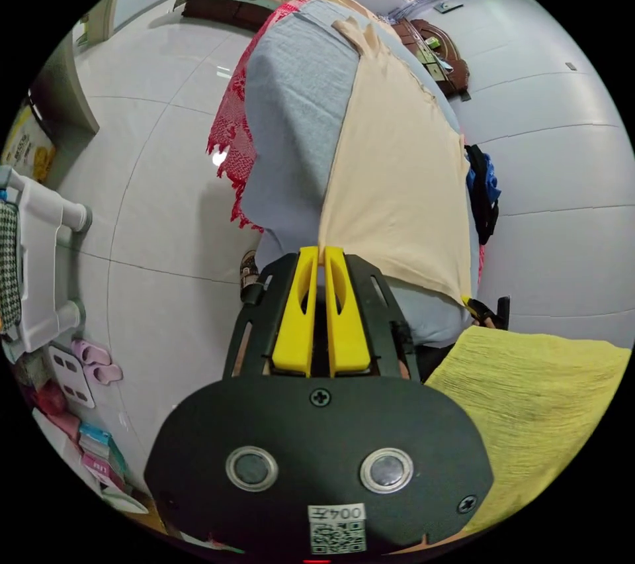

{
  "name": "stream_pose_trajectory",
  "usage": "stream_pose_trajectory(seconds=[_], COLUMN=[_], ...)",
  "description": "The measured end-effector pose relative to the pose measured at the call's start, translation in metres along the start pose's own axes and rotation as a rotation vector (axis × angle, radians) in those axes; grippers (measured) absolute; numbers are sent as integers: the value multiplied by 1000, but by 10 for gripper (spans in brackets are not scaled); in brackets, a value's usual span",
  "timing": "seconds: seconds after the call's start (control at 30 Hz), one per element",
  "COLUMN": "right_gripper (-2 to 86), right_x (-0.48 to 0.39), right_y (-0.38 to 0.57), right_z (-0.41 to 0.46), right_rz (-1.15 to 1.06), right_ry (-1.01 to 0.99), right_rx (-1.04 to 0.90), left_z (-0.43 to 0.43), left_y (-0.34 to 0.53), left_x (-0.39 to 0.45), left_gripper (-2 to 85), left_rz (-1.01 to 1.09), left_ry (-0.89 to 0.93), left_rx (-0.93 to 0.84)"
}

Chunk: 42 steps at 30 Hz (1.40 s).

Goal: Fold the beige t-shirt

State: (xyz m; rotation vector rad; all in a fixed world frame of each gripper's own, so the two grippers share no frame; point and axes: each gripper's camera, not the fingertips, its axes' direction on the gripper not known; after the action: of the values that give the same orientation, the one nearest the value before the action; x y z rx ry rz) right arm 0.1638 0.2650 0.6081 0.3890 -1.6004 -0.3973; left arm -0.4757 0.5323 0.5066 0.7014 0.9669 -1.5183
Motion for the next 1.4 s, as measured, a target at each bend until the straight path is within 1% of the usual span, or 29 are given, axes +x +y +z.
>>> stream_pose_trajectory(seconds=[0.1, 0.2, 0.23, 0.3, 0.37, 0.5, 0.6, 0.67, 0.77, 0.83, 0.9, 1.03, 1.07, 1.17, 1.3, 1.4], right_gripper=[8, 34, 49, 98, 112, 127, 158, 161, 162, 165, 162, 119, 106, 96, 94, 92], right_x=[-1, -3, -7, -19, -48, -104, -152, -181, -206, -215, -220, -234, -237, -245, -249, -246], right_y=[5, 3, 2, 2, -5, -36, -67, -84, -94, -96, -95, -97, -99, -105, -115, -122], right_z=[5, 7, 5, -2, -10, 0, 46, 98, 157, 186, 210, 245, 253, 274, 290, 294], right_rz=[5, 34, 26, -25, -126, -265, -382, -458, -500, -495, -485, -459, -444, -404, -373, -325], right_ry=[6, 46, 86, 146, 230, 236, 251, 319, 438, 502, 566, 738, 786, 850, 863, 836], right_rx=[-2, -74, -99, -120, -137, -126, -195, -285, -373, -419, -442, -436, -435, -451, -488, -472], left_z=[11, 16, 18, 22, 27, 27, 15, 5, -14, -24, -34, -36, -35, -35, -25, -7], left_y=[-2, -3, -4, -8, -12, -14, -5, 0, -4, -15, -41, -106, -134, -206, -306, -372], left_x=[1, -1, -2, -6, -9, -20, -29, -30, -25, -24, -24, -25, -23, -13, 7, 20], left_gripper=[19, 19, 19, 20, 20, 17, 13, 9, 5, 3, 3, 2, 2, 2, 3, 5], left_rz=[-37, -78, -86, -118, -138, -186, -227, -232, -186, -156, -122, -67, -48, 30, 151, 233], left_ry=[-27, -40, -41, -43, -31, -10, -9, -31, -75, -69, -55, -20, -14, 0, -1, -26], left_rx=[-3, 13, 15, 17, 9, 22, 59, 72, 94, 113, 140, 129, 112, 110, 91, 54])
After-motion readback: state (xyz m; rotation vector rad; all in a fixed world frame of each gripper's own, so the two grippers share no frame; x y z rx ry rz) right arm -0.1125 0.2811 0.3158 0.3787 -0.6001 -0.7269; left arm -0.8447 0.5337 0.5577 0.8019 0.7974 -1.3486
